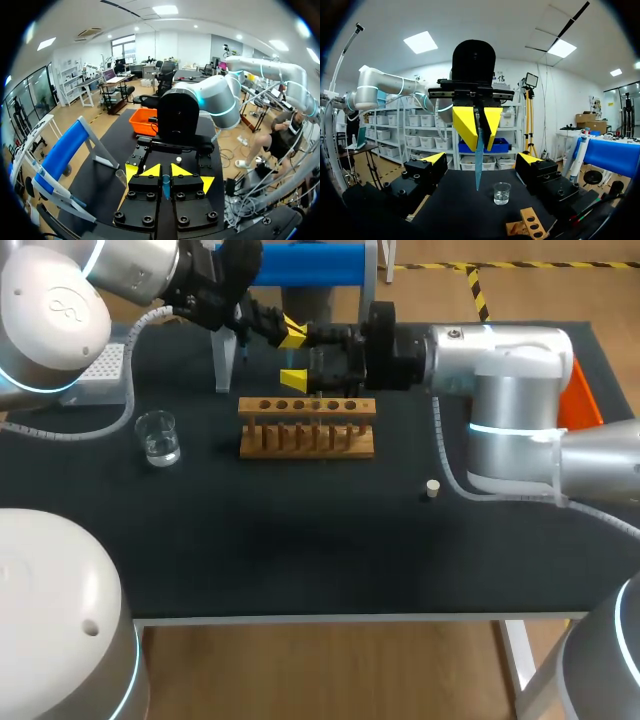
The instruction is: Invert the test tube, pick up the pipette, mount the tip to pipette, aspirate from beaker and dispense into the tube, eject the tip, return the pipette, and cap with the stopper.
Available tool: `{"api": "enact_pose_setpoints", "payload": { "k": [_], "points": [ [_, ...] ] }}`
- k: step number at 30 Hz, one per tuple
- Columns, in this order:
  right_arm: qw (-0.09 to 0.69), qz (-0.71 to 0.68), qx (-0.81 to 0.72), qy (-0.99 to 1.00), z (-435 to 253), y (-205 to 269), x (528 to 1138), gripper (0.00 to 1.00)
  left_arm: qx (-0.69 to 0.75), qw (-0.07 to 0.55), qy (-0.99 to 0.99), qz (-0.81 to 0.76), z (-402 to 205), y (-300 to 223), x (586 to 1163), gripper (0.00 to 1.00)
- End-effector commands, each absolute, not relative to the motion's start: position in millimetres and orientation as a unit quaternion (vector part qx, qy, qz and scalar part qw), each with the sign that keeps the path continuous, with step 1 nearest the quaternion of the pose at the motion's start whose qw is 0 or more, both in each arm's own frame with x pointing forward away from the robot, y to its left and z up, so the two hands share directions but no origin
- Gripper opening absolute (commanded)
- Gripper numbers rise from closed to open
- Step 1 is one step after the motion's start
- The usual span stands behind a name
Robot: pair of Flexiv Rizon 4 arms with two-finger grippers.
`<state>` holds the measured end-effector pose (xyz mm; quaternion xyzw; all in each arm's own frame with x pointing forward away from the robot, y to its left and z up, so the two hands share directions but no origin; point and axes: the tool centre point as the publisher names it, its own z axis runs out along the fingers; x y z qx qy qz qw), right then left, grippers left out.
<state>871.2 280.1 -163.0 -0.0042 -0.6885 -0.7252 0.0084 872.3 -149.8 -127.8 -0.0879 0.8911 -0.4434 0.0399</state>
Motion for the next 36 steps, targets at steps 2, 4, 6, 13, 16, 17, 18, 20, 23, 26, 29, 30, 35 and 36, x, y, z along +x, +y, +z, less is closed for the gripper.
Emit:
{"api": "enact_pose_setpoints", "payload": {
  "k": [2, 4, 6, 13, 16, 17, 18, 20, 23, 26, 29, 30, 35, 36],
  "points": [
    [0.013, -0.725, 0.003, -0.689, -161.0, 284.0, 872.8, 0.73, -0.088, 0.039, 0.892, -0.442, -126.8, -149.3, 872.1, 0.00],
    [0.014, -0.725, 0.005, -0.689, -160.3, 285.0, 872.0, 0.60, -0.088, 0.039, 0.892, -0.442, -126.8, -149.3, 872.1, 0.00],
    [0.014, -0.725, 0.007, -0.689, -159.9, 285.8, 871.4, 0.56, -0.088, 0.039, 0.892, -0.442, -126.8, -149.3, 872.1, 0.00],
    [0.020, -0.723, 0.015, -0.690, -158.2, 286.3, 869.1, 0.37, -0.088, 0.039, 0.892, -0.442, -126.8, -149.3, 872.1, 0.00],
    [0.021, -0.723, 0.017, -0.690, -157.8, 286.1, 868.4, 0.17, -0.088, 0.039, 0.892, -0.442, -126.8, -149.3, 872.1, 0.00],
    [0.021, -0.723, 0.018, -0.690, -157.8, 286.1, 868.3, 0.14, -0.088, 0.039, 0.892, -0.442, -126.8, -149.3, 872.1, 0.00],
    [0.022, -0.723, 0.018, -0.690, -157.8, 286.0, 868.1, 0.02, -0.088, 0.039, 0.892, -0.442, -126.8, -149.3, 872.1, 0.00],
    [0.023, -0.724, 0.019, -0.690, -157.8, 285.9, 867.8, 0.00, -0.088, 0.039, 0.892, -0.442, -126.8, -149.3, 872.1, 0.00],
    [0.024, -0.724, 0.020, -0.689, -158.0, 285.7, 867.6, 0.00, -0.088, 0.039, 0.892, -0.442, -126.8, -149.3, 872.1, 0.00],
    [0.024, -0.724, 0.020, -0.689, -158.4, 284.8, 867.3, 0.00, -0.088, 0.039, 0.892, -0.442, -126.8, -149.3, 872.1, 0.00],
    [0.025, -0.725, 0.020, -0.688, -159.5, 282.8, 867.3, 0.00, -0.088, 0.039, 0.892, -0.442, -126.8, -149.3, 872.1, 0.96],
    [0.025, -0.725, 0.020, -0.688, -160.1, 281.8, 867.4, 0.00, -0.088, 0.039, 0.892, -0.442, -126.8, -149.3, 872.1, 1.00],
    [0.025, -0.722, 0.017, -0.691, -164.7, 271.5, 867.0, 0.00, -0.088, 0.039, 0.892, -0.442, -126.8, -149.3, 872.1, 1.00],
    [0.024, -0.721, 0.016, -0.692, -165.9, 268.5, 866.7, 0.00, -0.088, 0.039, 0.892, -0.442, -126.8, -149.3, 872.1, 1.00]
  ]
}}
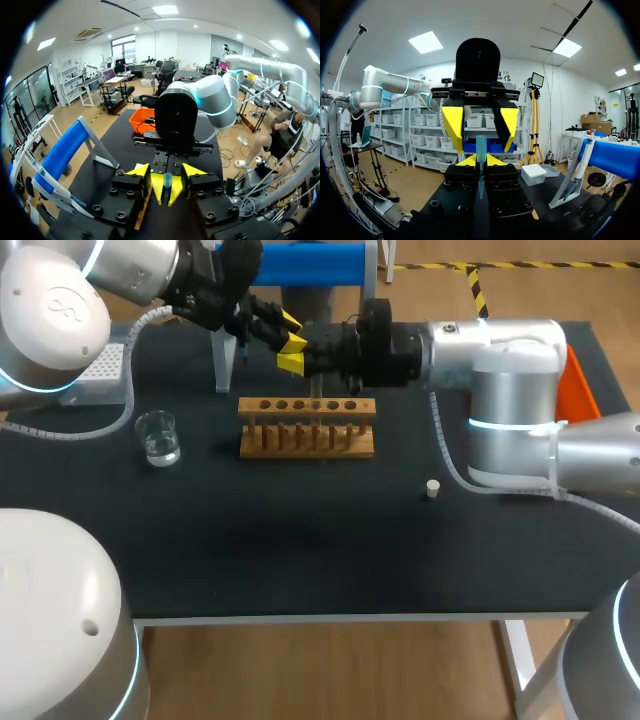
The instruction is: Invert the test tube, pick up the pipette, mount the tip to pipette, aspirate from beaker and dispense into the tube, eject the tip, return the pipette, and cap with the stopper.
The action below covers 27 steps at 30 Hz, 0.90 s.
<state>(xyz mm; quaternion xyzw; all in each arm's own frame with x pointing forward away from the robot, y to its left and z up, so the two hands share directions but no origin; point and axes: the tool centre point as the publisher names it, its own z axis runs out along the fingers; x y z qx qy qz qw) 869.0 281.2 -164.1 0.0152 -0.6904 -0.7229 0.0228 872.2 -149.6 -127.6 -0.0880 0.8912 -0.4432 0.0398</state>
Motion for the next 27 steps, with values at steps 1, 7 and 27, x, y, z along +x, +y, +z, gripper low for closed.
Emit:
{"api": "enact_pose_setpoints", "payload": {
  "k": [1, 7, 27],
  "points": [
    [0.024, -0.721, 0.014, -0.693, -167.4, 264.2, 866.2, 0.00, -0.088, 0.039, 0.892, -0.442, -126.8, -149.3, 872.1, 1.00],
    [0.022, -0.712, 0.014, -0.702, -178.0, 231.9, 856.9, 0.00, -0.088, 0.039, 0.892, -0.442, -126.8, -149.3, 872.1, 1.00],
    [0.025, -0.708, 0.028, -0.705, -201.3, 115.5, 815.2, 0.00, -0.088, 0.039, 0.892, -0.442, -126.8, -149.3, 872.1, 1.00]
  ]
}}
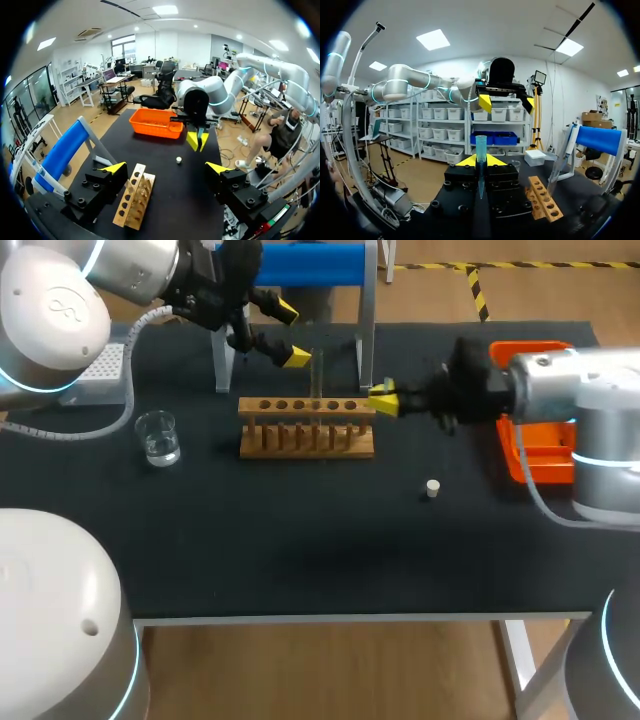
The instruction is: Invert the test tube, pick up the pipette, mount the tip to pipette, aspirate from beaker and dispense into the tube, eject the tip, return the pipette, and cap with the stopper.
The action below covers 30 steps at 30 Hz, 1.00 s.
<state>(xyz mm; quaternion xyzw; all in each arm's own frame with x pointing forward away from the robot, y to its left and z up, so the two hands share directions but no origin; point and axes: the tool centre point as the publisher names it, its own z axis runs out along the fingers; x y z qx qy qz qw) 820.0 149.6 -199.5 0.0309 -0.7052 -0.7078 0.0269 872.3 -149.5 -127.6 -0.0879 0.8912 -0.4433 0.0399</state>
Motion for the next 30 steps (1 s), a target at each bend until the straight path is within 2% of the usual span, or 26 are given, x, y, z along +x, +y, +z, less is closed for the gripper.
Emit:
{"api": "enact_pose_setpoints", "payload": {
  "k": [1, 18, 30],
  "points": [
    [0.025, -0.709, 0.026, -0.704, -202.7, 111.6, 815.0, 0.00, -0.088, 0.039, 0.892, -0.442, -126.8, -149.3, 872.1, 1.00],
    [0.024, -0.709, -0.003, -0.705, -229.4, 68.7, 808.1, 0.00, -0.088, 0.039, 0.892, -0.442, -126.8, -149.3, 872.1, 1.00],
    [0.024, -0.697, -0.014, -0.717, -238.3, 58.3, 806.5, 0.00, -0.088, 0.039, 0.892, -0.442, -126.8, -149.3, 872.1, 1.00]
  ]
}}
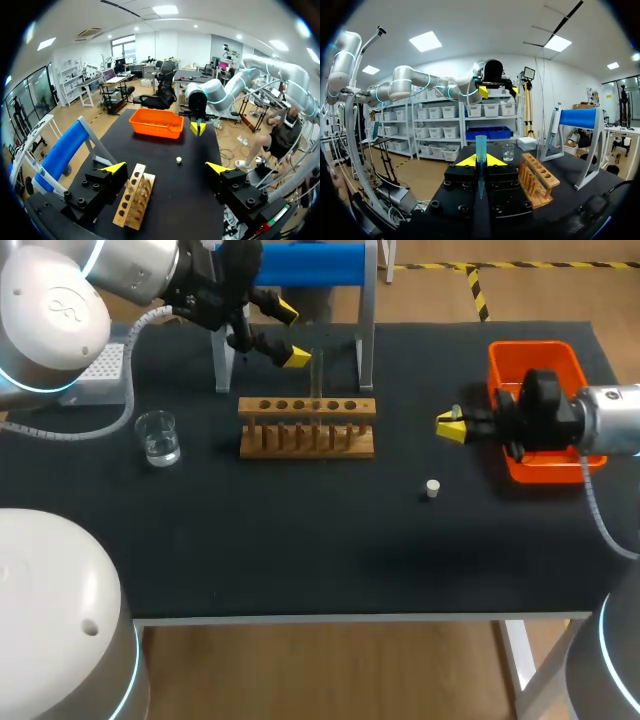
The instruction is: Invert the test tube, pick up the pipette, mount the tip to pipette, aspirate from beaker and dispense into the tube, eject the tip, return the pipette, and cap with the stopper.
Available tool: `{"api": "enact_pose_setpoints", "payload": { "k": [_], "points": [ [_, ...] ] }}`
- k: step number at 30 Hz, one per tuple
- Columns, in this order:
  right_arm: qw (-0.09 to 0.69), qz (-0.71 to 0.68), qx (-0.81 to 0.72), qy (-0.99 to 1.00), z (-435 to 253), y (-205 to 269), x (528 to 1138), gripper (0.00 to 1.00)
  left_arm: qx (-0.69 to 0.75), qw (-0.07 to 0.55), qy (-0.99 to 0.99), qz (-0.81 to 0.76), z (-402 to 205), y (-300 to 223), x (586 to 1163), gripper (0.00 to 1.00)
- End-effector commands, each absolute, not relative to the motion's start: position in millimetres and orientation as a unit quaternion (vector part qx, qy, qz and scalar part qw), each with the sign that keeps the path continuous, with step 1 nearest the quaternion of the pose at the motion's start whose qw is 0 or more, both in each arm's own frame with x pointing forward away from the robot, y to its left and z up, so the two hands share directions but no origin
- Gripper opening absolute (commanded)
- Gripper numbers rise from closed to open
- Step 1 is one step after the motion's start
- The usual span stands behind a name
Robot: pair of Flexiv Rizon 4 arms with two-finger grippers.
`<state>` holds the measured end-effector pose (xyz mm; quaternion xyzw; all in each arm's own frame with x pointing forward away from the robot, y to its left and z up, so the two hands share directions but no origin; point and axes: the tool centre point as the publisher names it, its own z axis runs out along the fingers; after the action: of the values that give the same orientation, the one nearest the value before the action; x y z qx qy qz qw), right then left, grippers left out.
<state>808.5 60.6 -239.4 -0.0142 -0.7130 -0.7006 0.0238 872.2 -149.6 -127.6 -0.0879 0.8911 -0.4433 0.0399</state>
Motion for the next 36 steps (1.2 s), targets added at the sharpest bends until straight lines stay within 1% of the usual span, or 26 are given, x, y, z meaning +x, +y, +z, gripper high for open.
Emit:
{"api": "enact_pose_setpoints", "payload": {
  "k": [1, 4, 30, 36],
  "points": [
    [0.024, -0.696, -0.014, -0.717, -238.7, 58.0, 806.1, 0.00, -0.088, 0.039, 0.892, -0.442, -126.8, -149.3, 872.1, 1.00],
    [0.010, -0.687, -0.021, -0.727, -240.2, 57.6, 805.6, 0.00, -0.088, 0.039, 0.892, -0.442, -126.8, -149.3, 872.1, 1.00],
    [0.010, -0.687, -0.021, -0.727, -240.2, 57.6, 805.6, 0.00, -0.088, 0.039, 0.892, -0.442, -126.8, -149.3, 872.1, 1.00],
    [0.010, -0.687, -0.021, -0.727, -240.2, 57.6, 805.6, 0.00, -0.113, 0.052, 0.892, -0.435, -135.2, -105.5, 885.0, 1.00]
  ]
}}
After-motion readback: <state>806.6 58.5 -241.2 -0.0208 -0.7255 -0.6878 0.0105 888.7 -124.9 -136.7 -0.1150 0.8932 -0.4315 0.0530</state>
